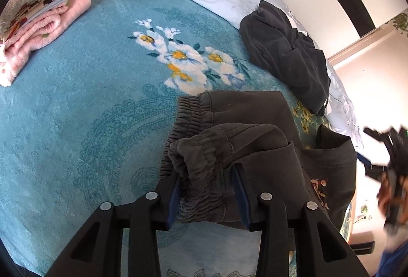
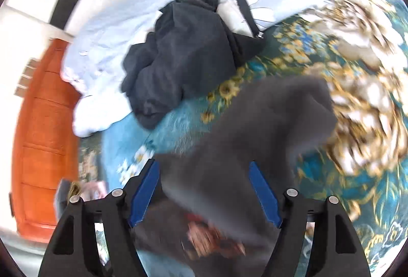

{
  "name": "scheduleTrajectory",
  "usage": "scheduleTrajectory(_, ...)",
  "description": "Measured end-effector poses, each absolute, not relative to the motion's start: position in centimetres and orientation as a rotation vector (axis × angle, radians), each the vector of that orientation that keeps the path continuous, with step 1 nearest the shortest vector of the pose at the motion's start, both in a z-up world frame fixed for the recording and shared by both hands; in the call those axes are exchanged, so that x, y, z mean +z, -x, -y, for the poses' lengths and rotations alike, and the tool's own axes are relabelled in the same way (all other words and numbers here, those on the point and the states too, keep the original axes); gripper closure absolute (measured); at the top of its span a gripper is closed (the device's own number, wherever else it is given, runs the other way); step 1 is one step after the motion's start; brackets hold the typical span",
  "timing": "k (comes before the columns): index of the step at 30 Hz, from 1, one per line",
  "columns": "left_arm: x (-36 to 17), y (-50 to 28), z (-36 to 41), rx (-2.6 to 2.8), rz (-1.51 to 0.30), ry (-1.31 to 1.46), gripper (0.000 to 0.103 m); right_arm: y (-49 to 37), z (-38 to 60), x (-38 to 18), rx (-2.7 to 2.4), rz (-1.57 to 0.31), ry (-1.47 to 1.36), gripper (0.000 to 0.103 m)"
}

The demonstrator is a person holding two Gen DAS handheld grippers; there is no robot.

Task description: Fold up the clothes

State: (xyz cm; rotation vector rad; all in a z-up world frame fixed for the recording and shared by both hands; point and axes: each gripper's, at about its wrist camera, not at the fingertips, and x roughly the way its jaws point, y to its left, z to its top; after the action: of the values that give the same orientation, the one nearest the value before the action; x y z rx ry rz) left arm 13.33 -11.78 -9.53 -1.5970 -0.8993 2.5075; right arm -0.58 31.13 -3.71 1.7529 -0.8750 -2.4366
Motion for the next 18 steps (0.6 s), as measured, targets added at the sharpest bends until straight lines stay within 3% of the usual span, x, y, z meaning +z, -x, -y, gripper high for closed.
scheduleTrajectory(6,-9.6,-13.6,11.7,2.523,0.896,1.599,0.060,7.7,-25.4,-7.9,-2.397,0.305,-2.197,0.028)
scheduleTrajectory(10,-9.7,-14.1,12.0,2.508,0.959,1.591,0.060,7.2,-25.9,-10.8,-2.332,0.282,-2.356,0.029)
scheduleTrajectory(13,-9.7,-14.1,12.2,2.494,0.985,1.576,0.060,5.4,-27.9,-10.5,-2.332,0.376,-2.344,0.031)
scheduleTrajectory(14,-9.7,-14.1,12.3,2.491,0.988,1.574,0.060,4.8,-28.7,-10.3,-2.333,0.407,-2.341,0.038)
scheduleTrajectory(16,-9.7,-14.1,12.3,2.487,0.989,1.567,0.060,3.2,-30.6,-9.8,-2.345,0.452,-2.343,0.064)
scheduleTrajectory(17,-9.6,-14.1,12.3,2.488,0.986,1.560,0.060,2.4,-31.5,-9.5,-2.352,0.475,-2.345,0.086)
scheduleTrajectory(18,-9.5,-14.1,12.2,2.494,0.978,1.549,0.060,1.6,-32.4,-9.3,-2.358,0.497,-2.346,0.097)
